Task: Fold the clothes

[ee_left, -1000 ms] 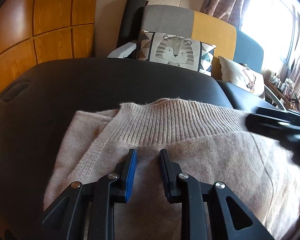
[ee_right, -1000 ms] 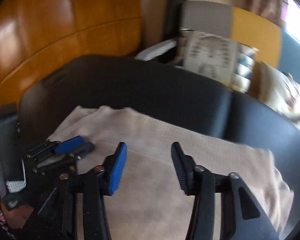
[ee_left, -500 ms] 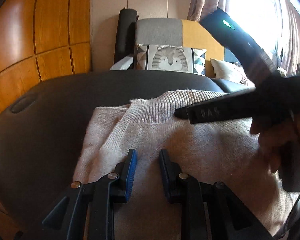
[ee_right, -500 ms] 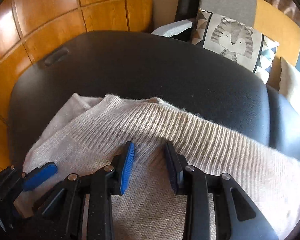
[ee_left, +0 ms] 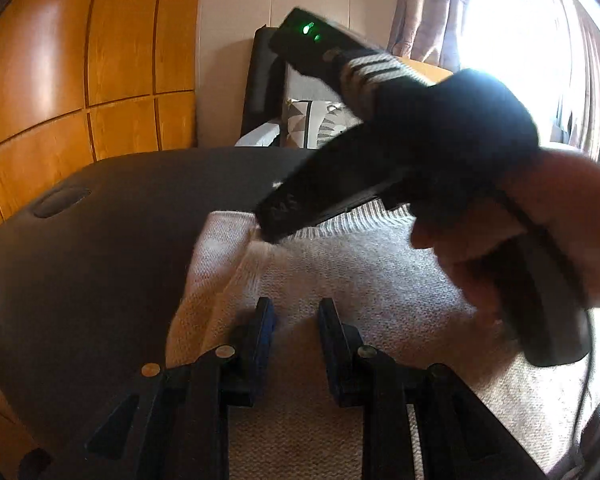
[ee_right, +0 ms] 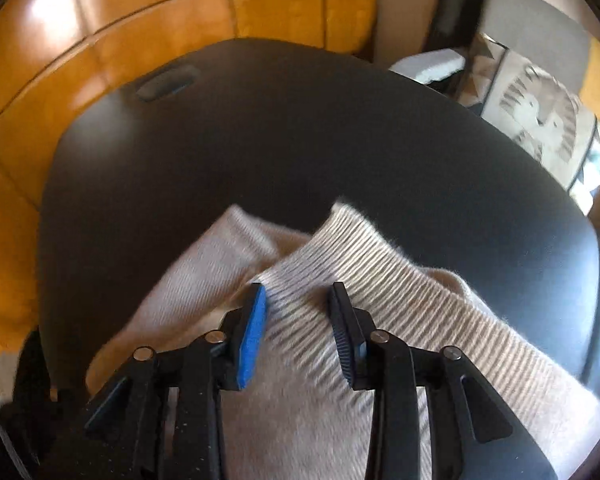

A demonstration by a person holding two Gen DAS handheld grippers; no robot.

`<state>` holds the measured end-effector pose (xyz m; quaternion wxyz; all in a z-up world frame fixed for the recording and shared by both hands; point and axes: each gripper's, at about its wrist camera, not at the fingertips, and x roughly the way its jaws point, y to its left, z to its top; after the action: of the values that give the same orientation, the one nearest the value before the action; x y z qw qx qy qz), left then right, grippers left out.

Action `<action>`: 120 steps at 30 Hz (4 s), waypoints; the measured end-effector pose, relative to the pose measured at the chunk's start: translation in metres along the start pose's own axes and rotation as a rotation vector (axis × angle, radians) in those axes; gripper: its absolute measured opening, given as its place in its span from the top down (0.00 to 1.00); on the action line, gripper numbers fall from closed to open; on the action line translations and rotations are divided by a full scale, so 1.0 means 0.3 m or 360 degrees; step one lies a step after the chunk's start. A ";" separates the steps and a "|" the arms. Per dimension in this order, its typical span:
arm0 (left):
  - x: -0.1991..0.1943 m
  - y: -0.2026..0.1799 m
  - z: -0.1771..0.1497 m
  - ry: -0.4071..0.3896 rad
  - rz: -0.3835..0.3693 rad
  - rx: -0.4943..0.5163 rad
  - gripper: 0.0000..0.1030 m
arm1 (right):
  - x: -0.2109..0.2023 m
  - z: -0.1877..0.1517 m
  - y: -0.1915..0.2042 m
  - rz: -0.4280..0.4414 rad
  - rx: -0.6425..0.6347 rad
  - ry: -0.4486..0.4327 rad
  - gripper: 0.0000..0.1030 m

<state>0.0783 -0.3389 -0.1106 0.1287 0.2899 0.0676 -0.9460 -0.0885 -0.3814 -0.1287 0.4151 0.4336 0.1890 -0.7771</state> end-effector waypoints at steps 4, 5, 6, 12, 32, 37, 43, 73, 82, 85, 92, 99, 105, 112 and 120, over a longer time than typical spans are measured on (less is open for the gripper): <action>-0.004 0.013 0.000 0.0001 -0.0038 -0.0030 0.77 | -0.040 -0.021 -0.046 0.0078 0.0130 -0.0104 0.62; -0.005 0.019 0.003 0.0009 -0.0058 -0.0047 0.77 | -0.069 -0.028 -0.051 0.0078 0.0161 -0.0153 0.62; -0.008 0.030 0.009 0.0025 -0.0085 -0.0077 0.77 | -0.121 -0.043 -0.061 0.0096 0.0205 -0.0235 0.62; -0.005 0.066 0.120 0.0131 -0.0079 -0.0277 0.77 | -0.363 -0.181 -0.206 -0.0117 0.0357 -0.0384 0.62; 0.272 -0.161 0.237 0.0362 -0.0038 0.0117 0.76 | -0.472 -0.492 -0.663 -0.0506 0.0803 -0.0261 0.68; 0.282 -0.172 0.235 0.0344 0.0003 0.0156 0.75 | -0.559 -0.537 -0.692 -0.0482 0.0915 -0.0377 0.68; 0.290 -0.170 0.235 0.0334 0.0008 0.0161 0.75 | -0.527 -0.606 -0.839 -0.0494 0.1041 -0.0288 0.68; 0.298 -0.168 0.228 0.0310 0.0022 0.0166 0.75 | -0.812 -0.985 -0.732 -0.0449 0.1455 -0.0642 0.91; 0.294 -0.166 0.234 0.0332 0.0010 0.0154 0.75 | -0.729 -0.929 -0.644 -0.0622 0.1191 -0.0428 0.93; 0.267 -0.175 0.259 0.0390 0.0007 0.0201 0.75 | -0.770 -0.879 -0.612 -0.0611 0.1197 -0.0446 0.90; 0.019 -0.188 0.202 0.0224 -0.0191 0.0019 0.75 | -0.726 -0.686 -0.376 -0.0377 0.0797 -0.0503 0.89; -0.023 -0.258 0.051 0.0240 -0.0233 0.0250 0.75 | -0.531 -0.636 -0.206 -0.0316 0.0595 -0.0289 0.89; -0.059 -0.165 0.044 0.0268 -0.0353 0.0134 0.75 | -0.507 -0.719 -0.202 -0.0270 0.0652 -0.0226 0.89; -0.142 -0.022 -0.027 0.0238 -0.0292 -0.0096 0.75 | -0.554 -0.646 -0.067 -0.0049 0.0545 -0.0327 0.88; -0.124 0.080 -0.068 0.0282 -0.0345 -0.0252 0.75 | -0.403 -0.582 0.071 0.0066 0.0316 -0.0163 0.88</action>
<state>0.1257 -0.3500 -0.1076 0.0417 0.3521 0.1840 -0.9168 0.0527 -0.2217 -0.1233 0.3951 0.4361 0.0806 -0.8045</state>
